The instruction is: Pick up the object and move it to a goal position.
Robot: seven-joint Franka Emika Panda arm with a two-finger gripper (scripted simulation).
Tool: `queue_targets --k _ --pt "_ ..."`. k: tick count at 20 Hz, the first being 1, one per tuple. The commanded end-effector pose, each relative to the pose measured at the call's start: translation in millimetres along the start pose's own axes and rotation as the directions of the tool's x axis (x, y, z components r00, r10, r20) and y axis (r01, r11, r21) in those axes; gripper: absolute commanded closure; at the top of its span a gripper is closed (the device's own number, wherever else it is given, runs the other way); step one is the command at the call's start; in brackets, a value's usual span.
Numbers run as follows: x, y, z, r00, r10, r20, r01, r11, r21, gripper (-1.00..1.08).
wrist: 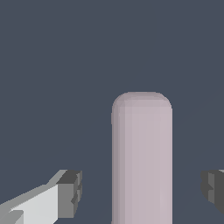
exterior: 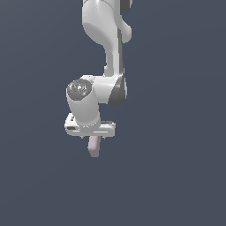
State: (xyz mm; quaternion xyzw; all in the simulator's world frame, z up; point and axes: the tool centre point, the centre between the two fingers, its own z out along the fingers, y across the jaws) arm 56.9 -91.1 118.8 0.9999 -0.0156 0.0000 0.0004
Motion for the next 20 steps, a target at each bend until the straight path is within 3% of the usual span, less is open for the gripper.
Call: queue_targets --k 1,9,10,20 --pt "0 0 13 1.0 0.0 0.001 0.0 1.0 0.0 -0.92" --pt "1 0 23 1.0 0.0 0.0 0.0 1.0 0.001 -0.92" --pt "1 0 23 1.0 0.0 0.0 0.0 1.0 0.001 1.08" --pt "1 0 23 1.0 0.0 0.0 0.0 1.0 0.001 1.08"
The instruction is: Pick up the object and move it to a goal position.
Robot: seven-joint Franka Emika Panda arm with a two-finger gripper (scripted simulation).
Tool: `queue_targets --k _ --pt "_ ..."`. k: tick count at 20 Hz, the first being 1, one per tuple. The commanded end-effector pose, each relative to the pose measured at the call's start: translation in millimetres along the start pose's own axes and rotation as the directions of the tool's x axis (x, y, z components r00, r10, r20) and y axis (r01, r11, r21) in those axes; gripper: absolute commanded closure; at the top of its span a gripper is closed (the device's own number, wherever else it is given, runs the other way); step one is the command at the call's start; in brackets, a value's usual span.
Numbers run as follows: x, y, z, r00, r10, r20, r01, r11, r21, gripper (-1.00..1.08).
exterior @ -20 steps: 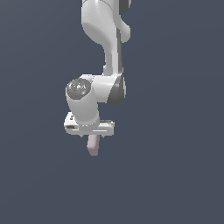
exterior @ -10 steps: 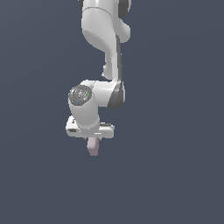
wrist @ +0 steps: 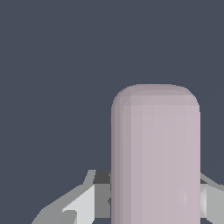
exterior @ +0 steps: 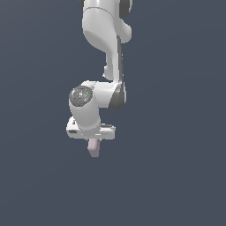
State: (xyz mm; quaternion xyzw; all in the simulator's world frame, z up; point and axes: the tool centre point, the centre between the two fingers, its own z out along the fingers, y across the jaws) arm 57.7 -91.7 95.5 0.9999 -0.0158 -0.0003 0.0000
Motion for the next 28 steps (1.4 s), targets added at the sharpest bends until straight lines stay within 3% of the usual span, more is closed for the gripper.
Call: queue_targets --k 1,14,28 --pt "0 0 -1 1.0 0.0 -0.001 0.0 1.0 0.0 1.08" --pt "-15 -21 -47 1.0 0.0 -0.001 0.0 1.0 0.0 1.08" --pt "-56 -84 -188 1.0 0.0 0.0 0.0 1.0 -0.001 1.08"
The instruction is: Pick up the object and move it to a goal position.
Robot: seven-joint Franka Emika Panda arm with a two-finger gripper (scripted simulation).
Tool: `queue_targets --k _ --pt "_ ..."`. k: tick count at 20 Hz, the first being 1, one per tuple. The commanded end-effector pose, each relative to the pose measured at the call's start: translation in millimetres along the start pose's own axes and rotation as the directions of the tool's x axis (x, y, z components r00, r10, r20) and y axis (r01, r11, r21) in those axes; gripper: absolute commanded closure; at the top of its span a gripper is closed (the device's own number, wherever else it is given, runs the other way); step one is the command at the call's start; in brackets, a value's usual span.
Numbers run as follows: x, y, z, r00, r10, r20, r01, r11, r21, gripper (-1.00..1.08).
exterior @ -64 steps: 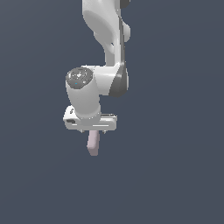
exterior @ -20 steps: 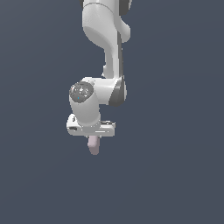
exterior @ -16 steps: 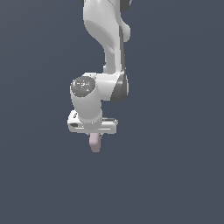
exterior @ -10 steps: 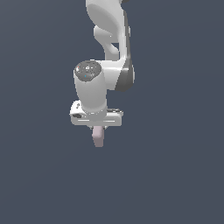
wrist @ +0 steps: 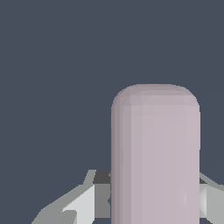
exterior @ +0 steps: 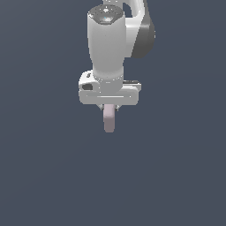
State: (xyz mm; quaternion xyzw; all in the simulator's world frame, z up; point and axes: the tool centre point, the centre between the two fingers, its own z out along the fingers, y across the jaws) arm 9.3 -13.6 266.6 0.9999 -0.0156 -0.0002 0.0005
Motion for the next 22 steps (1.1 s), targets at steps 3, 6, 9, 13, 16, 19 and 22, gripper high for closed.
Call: queue_targets --k 3,6,9,13,16,19,22 --pt "-15 -22 -50 1.0 0.0 0.0 0.0 1.0 -0.001 1.08" --pt "-24 -36 -83 1.0 0.0 0.0 0.0 1.0 -0.001 1.08" --pt "-33 -51 -116 1.0 0.0 0.0 0.0 1.0 -0.001 1.08" --pt "-44 -70 -159 1.0 0.0 0.0 0.0 1.0 -0.001 1.08" --pt "-52 -83 -189 1.0 0.0 0.0 0.0 1.0 -0.001 1.08" --pt "-58 -94 -214 1.0 0.0 0.0 0.0 1.0 0.0 1.08" --pt "-62 -103 -233 1.0 0.0 0.0 0.0 1.0 0.0 1.08"
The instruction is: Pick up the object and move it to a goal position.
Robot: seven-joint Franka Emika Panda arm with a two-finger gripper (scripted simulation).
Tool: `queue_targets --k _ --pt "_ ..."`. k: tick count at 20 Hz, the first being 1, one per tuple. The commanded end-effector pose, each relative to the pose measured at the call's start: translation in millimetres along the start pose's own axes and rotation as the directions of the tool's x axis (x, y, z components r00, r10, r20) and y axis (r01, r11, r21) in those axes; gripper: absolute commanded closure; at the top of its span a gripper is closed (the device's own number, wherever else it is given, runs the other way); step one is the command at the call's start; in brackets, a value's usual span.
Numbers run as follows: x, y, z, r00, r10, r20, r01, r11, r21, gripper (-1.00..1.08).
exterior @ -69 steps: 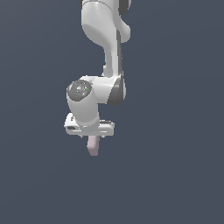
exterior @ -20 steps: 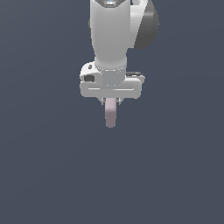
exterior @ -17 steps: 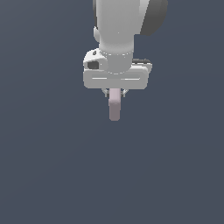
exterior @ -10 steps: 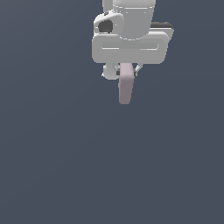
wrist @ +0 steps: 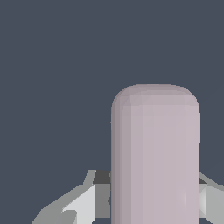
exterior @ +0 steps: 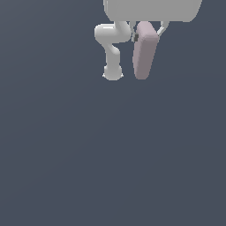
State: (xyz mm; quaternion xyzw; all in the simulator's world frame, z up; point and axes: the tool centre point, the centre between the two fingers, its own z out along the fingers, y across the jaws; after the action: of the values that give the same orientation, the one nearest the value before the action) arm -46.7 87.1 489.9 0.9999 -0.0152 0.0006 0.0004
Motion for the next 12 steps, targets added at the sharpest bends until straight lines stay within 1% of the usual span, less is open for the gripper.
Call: queue_targets --k 1,6,12 --pt "-4 -7 -15 1.0 0.001 0.001 -0.001 1.0 0.0 1.08" --pt "-7 -15 -35 1.0 0.001 0.001 -0.001 1.0 0.001 1.08" --pt "-8 -20 -43 1.0 0.001 0.001 -0.001 1.0 0.001 1.08"
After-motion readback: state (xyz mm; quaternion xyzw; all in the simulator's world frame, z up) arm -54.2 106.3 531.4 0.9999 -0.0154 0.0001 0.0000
